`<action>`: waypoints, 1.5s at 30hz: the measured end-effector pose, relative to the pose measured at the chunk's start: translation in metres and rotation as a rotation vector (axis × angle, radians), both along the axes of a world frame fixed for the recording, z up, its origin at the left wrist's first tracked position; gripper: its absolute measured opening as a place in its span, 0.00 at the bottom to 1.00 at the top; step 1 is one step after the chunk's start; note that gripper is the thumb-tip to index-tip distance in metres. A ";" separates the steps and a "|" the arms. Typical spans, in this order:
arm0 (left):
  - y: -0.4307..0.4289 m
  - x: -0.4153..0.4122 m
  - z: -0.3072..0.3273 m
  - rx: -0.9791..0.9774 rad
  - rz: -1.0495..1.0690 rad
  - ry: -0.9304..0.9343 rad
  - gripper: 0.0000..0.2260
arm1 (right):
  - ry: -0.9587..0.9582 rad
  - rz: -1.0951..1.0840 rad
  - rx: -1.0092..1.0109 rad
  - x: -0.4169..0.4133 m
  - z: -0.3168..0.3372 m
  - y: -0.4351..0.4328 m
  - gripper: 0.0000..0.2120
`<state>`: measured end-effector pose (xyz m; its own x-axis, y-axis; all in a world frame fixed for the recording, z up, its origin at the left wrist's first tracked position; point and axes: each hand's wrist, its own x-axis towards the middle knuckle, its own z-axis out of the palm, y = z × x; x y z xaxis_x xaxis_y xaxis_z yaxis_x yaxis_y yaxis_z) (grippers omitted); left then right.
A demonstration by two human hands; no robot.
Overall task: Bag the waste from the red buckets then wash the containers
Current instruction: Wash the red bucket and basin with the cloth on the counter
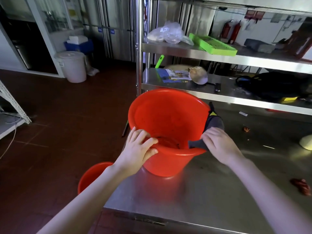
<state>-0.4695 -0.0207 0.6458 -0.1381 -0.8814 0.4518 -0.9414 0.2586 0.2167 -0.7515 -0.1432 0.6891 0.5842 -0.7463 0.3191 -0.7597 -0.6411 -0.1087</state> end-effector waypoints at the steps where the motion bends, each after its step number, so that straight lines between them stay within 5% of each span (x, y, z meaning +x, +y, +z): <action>1: -0.002 0.001 0.000 -0.008 0.011 -0.017 0.19 | -0.007 -0.028 -0.004 0.001 0.001 -0.003 0.17; 4: -0.006 0.009 0.000 -0.004 0.037 -0.056 0.19 | -0.014 -0.113 -0.200 0.037 -0.011 0.026 0.16; 9: 0.000 0.009 -0.001 -0.026 0.058 -0.056 0.23 | -0.173 -0.214 -0.251 0.120 -0.026 0.087 0.17; 12: 0.007 0.035 0.004 0.001 0.011 0.145 0.29 | -0.129 -0.115 -0.301 0.121 -0.030 0.098 0.17; 16: 0.004 0.072 0.018 0.171 0.190 0.647 0.29 | 0.017 -0.031 -0.257 0.105 -0.038 0.116 0.23; 21: -0.012 0.059 0.006 0.123 0.290 0.790 0.34 | 0.123 0.090 -0.261 0.105 -0.040 0.128 0.25; 28: 0.017 0.048 -0.033 -0.156 0.360 0.750 0.29 | 0.205 0.235 -0.155 0.103 -0.066 0.136 0.28; 34: 0.031 0.036 -0.101 -0.105 0.385 0.694 0.29 | 0.438 0.178 0.016 0.096 -0.131 0.116 0.20; 36: 0.023 0.040 -0.109 -0.035 0.351 0.674 0.33 | 0.446 0.086 0.080 0.093 -0.141 0.100 0.16; 40: -0.013 0.060 -0.116 -0.018 0.305 0.612 0.37 | 0.478 0.038 0.256 0.100 -0.155 0.076 0.27; 45: -0.060 0.087 -0.136 -0.037 0.276 0.662 0.40 | 0.425 0.054 0.294 0.107 -0.157 0.043 0.21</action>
<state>-0.3820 -0.0810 0.5094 0.4013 -0.8268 0.3941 -0.6477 0.0481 0.7604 -0.6442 -0.1002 0.5323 0.6565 -0.7342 -0.1732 -0.7428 -0.6692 0.0210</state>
